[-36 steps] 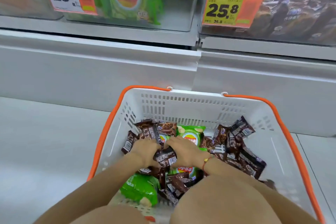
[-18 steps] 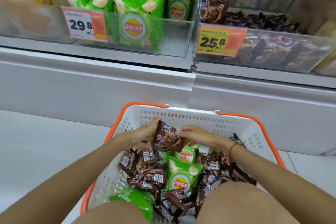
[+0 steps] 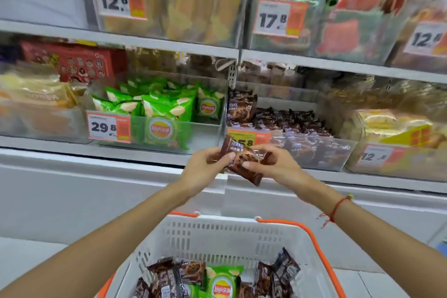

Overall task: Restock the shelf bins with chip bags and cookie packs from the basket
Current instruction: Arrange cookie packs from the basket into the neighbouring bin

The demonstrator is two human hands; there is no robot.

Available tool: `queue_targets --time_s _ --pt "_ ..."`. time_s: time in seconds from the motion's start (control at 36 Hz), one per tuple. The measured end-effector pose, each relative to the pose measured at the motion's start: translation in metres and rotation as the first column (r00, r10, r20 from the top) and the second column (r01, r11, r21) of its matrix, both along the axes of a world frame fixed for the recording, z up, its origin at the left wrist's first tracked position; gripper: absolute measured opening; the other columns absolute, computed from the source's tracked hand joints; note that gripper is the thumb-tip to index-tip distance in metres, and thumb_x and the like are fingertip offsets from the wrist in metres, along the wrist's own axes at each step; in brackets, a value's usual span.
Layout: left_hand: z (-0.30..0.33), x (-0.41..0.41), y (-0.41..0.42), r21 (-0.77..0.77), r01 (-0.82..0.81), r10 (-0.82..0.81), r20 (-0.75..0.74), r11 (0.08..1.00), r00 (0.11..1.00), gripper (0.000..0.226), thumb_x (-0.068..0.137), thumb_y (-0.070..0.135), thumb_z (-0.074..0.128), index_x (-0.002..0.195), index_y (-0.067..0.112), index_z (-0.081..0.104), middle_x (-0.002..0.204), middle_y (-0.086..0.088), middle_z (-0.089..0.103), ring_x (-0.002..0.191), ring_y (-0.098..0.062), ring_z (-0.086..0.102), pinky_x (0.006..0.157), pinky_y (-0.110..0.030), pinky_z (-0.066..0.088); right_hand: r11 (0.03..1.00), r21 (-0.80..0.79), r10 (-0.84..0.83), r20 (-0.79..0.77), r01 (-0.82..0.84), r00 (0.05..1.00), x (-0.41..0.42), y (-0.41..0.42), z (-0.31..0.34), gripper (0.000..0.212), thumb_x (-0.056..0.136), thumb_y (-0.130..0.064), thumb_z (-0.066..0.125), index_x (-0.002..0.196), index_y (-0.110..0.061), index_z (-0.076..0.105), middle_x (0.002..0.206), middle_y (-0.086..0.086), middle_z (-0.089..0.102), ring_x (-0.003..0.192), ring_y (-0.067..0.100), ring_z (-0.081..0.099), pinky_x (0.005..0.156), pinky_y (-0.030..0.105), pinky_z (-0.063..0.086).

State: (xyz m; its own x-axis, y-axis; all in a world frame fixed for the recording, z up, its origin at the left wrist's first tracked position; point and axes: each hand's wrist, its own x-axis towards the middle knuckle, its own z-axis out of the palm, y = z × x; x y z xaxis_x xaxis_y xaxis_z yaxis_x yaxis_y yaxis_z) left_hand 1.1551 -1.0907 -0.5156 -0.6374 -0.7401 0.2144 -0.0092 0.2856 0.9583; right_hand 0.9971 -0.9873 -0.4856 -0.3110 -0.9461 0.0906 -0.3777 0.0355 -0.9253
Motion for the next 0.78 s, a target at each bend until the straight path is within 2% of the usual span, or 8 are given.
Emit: queue_targets --time_s 0.11,0.19,0.25,0.33,0.47,0.64,0.72,0.78 --pt "0.045 -0.029 -0.018 -0.053 -0.149 0.143 -0.102 0.987 0.984 0.015 0.098 0.022 0.052 0.103 0.018 0.065 0.091 0.009 0.066 0.079 0.006 0.06 0.068 -0.004 0.043 0.997 -0.064 -0.054 -0.017 0.052 0.998 -0.018 -0.005 0.037 0.026 0.078 -0.012 0.075 0.099 -0.023 0.064 0.083 0.0 0.071 0.064 0.001 0.067 0.052 0.013 0.048" --pt "0.062 -0.042 -0.043 -0.19 -0.241 0.239 -0.036 0.952 0.97 0.025 0.096 0.023 0.055 0.119 0.016 0.06 0.115 0.002 0.063 0.103 -0.01 0.058 0.089 -0.024 0.047 0.988 -0.091 -0.134 -0.081 0.126 0.988 -0.034 -0.012 0.058 0.028 0.079 -0.016 0.076 0.103 -0.021 0.063 0.083 0.006 0.071 0.058 0.005 0.067 0.045 0.015 0.046" --pt "0.067 -0.046 -0.058 -0.237 -0.286 0.297 0.011 0.928 0.955 0.033 0.095 0.025 0.057 0.127 0.017 0.056 0.123 0.0 0.061 0.111 -0.016 0.057 0.096 -0.039 0.048 0.977 -0.114 -0.192 -0.125 0.178 0.973 -0.049 -0.021 0.067 0.027 0.077 -0.02 0.078 0.099 -0.025 0.062 0.093 0.012 0.071 0.073 0.017 0.07 0.061 0.027 0.057" --pt "0.069 -0.053 -0.072 -0.301 -0.271 0.311 0.095 0.914 0.946 0.046 0.095 0.03 0.056 0.138 0.017 0.046 0.133 -0.003 0.055 0.118 -0.018 0.054 0.098 -0.042 0.047 0.962 -0.132 -0.267 -0.256 0.24 0.929 -0.075 -0.039 0.076 0.027 0.075 -0.029 0.08 0.094 -0.033 0.061 0.101 0.011 0.069 0.091 0.03 0.067 0.084 0.046 0.056" --pt "0.056 -0.06 -0.085 -0.34 -0.225 0.269 0.088 0.913 0.959 0.046 0.096 0.026 0.055 0.141 0.018 0.045 0.137 0.002 0.055 0.118 -0.014 0.056 0.101 -0.041 0.045 0.952 -0.16 -0.307 -0.427 0.263 0.851 -0.096 -0.082 0.077 0.032 0.078 -0.026 0.079 0.102 -0.028 0.058 0.104 -0.002 0.064 0.087 0.015 0.059 0.068 0.024 0.046" --pt "0.044 -0.057 -0.094 -0.373 -0.227 0.269 0.063 0.9 0.961 0.041 0.094 0.027 0.059 0.135 0.025 0.053 0.128 0.011 0.061 0.109 -0.006 0.061 0.097 -0.036 0.049 0.973 -0.088 -0.223 -0.577 0.211 0.785 -0.097 -0.145 0.052 0.042 0.074 -0.028 0.082 0.112 -0.023 0.064 0.122 0.004 0.063 0.116 0.024 0.056 0.099 0.041 0.044" --pt "0.044 -0.057 -0.094 -0.39 -0.224 0.268 0.061 0.893 0.962 0.041 0.094 0.029 0.059 0.134 0.028 0.053 0.126 0.013 0.061 0.106 -0.005 0.061 0.096 -0.034 0.05 0.963 -0.116 -0.262 -0.616 0.243 0.743 -0.092 -0.161 0.039 0.045 0.075 -0.031 0.08 0.116 -0.021 0.064 0.116 0.004 0.066 0.109 0.022 0.06 0.088 0.031 0.047" --pt "0.043 -0.057 -0.095 -0.393 -0.221 0.263 0.055 0.893 0.963 0.041 0.094 0.03 0.058 0.135 0.029 0.052 0.127 0.014 0.06 0.105 -0.004 0.061 0.096 -0.033 0.049 0.952 -0.18 -0.301 -0.708 0.249 0.639 -0.093 -0.165 0.036 0.045 0.074 -0.037 0.08 0.114 -0.024 0.066 0.116 0.0 0.067 0.108 0.019 0.06 0.086 0.031 0.047"
